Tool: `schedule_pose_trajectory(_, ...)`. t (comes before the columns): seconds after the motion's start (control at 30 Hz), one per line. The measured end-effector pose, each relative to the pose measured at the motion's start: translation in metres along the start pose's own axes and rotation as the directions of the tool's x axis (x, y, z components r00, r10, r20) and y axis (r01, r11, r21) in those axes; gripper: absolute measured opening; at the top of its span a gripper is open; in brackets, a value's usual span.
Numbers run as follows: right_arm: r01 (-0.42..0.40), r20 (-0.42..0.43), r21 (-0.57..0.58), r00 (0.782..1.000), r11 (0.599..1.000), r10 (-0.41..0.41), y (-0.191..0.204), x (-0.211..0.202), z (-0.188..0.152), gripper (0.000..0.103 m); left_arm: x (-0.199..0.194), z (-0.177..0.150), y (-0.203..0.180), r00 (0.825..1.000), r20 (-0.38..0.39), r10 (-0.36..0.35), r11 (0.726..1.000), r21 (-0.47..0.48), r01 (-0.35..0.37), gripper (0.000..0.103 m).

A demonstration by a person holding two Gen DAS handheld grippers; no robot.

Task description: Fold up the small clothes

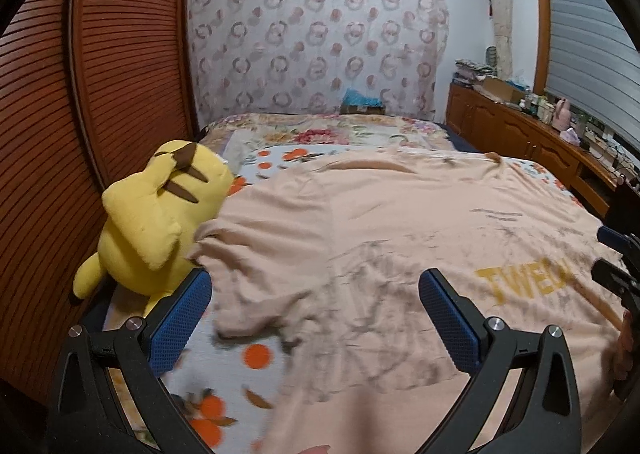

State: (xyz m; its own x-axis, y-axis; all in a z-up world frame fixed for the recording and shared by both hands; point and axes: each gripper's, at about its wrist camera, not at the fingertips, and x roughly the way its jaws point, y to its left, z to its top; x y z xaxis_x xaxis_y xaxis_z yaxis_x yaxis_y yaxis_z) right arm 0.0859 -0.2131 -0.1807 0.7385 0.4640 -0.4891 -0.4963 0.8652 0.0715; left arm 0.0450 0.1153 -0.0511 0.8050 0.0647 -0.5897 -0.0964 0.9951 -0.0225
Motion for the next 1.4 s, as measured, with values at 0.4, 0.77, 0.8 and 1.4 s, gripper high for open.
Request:
schedule_pose_trajectory(0.4, -0.037, 0.042, -0.104, 0.998, 0.994, 0.041, 0.023, 0.014, 0.012, 0.103, 0.028, 0.006, 0.06, 0.996, -0.092, -0.015, 0.999, -0.039, 0.011, 0.085)
schedule_pose_trajectory(0.77, 0.002, -0.072, -0.195, 0.997, 0.981, -0.017, 0.033, 0.041, -0.001, 0.103, 0.101, 0.022, 0.094, 0.961, -0.262, -0.082, 0.99, -0.131, 0.049, 0.065)
schedule_pose_trajectory(0.8, 0.002, -0.082, -0.194, 0.996, 0.981, -0.019, 0.033, 0.043, -0.002, 0.103, 0.11, 0.024, 0.095, 0.957, -0.282, -0.069, 0.992, -0.124, 0.035, 0.065)
schedule_pose_trajectory(1.4, -0.012, -0.09, -0.122, 0.996, 0.992, 0.001, 0.028, 0.038, -0.009, 0.103, 0.066, 0.069, 0.042, 0.98, -0.17, -0.101, 0.991, 0.069, 0.114, 0.007)
